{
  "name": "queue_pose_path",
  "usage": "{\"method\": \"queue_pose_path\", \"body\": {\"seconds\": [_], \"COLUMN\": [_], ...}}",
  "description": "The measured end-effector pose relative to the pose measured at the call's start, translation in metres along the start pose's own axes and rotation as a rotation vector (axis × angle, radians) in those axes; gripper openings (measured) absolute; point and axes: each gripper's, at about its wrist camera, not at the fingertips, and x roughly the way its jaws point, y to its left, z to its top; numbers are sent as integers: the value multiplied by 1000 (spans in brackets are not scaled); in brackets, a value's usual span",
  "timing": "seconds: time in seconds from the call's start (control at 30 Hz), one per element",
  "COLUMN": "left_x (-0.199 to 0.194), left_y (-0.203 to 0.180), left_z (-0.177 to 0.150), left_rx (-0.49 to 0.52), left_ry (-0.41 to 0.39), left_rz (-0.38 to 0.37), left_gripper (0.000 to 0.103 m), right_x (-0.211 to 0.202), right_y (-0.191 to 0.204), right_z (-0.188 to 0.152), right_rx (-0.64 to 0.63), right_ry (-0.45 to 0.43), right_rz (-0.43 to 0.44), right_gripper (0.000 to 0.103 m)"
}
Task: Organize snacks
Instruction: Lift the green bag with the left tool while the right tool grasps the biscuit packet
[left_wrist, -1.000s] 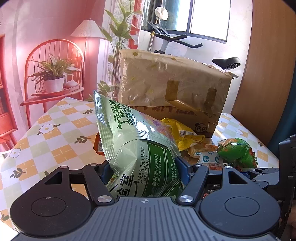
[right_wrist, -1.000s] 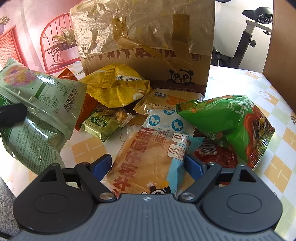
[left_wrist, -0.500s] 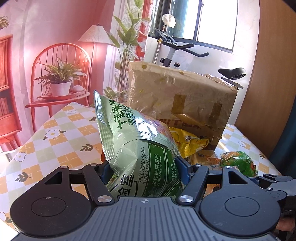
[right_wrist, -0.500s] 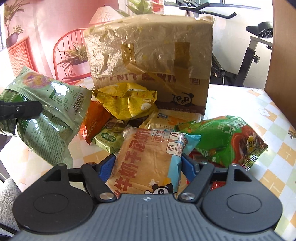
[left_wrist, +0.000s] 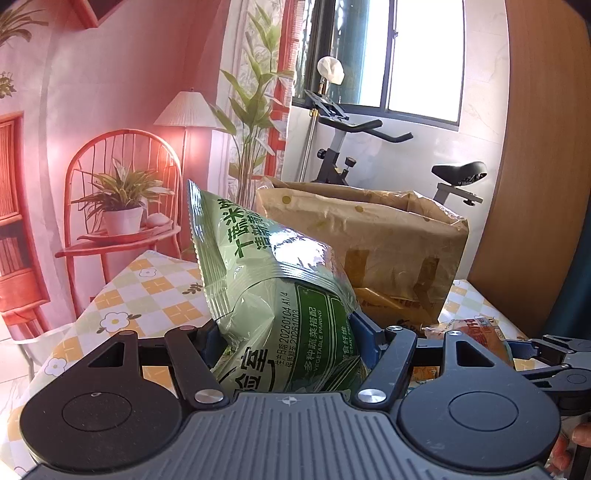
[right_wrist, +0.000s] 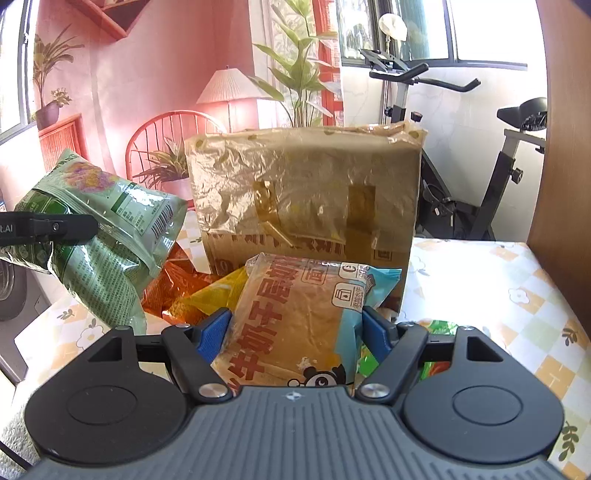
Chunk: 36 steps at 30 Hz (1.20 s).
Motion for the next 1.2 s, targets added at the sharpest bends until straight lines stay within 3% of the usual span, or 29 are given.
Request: {"method": "queue_pose_path", "body": {"seconds": [0.23,0.57,0.73,0.83,0.97,1.2], "left_x": [-1,45,95,126,164,211], "left_y": [-5,-29,-38,-39,-40,-49], "left_z": [53,140,173,188,206,207], "left_rx": [51,161,150,164,198,251], "left_ry": [-59,-81,-22,4,42,109], "left_rz": [-51,-88,-110,-86,-60,-39], "left_gripper": [71,71,71,71,71,72], "right_x": [-7,24,67,94,125,171], "right_y": [-6,-33,-53,-60,-65,-79], "right_z": [56,149,185,197,203,198], "right_rx": [-64,-104,-125,-146,-156,-88], "right_ry": [-150,-241,-206,-164,-116,1], "right_rz": [-11,-47,-41,-48,-36,-22], "right_gripper": [76,76,76,76,76,77]}}
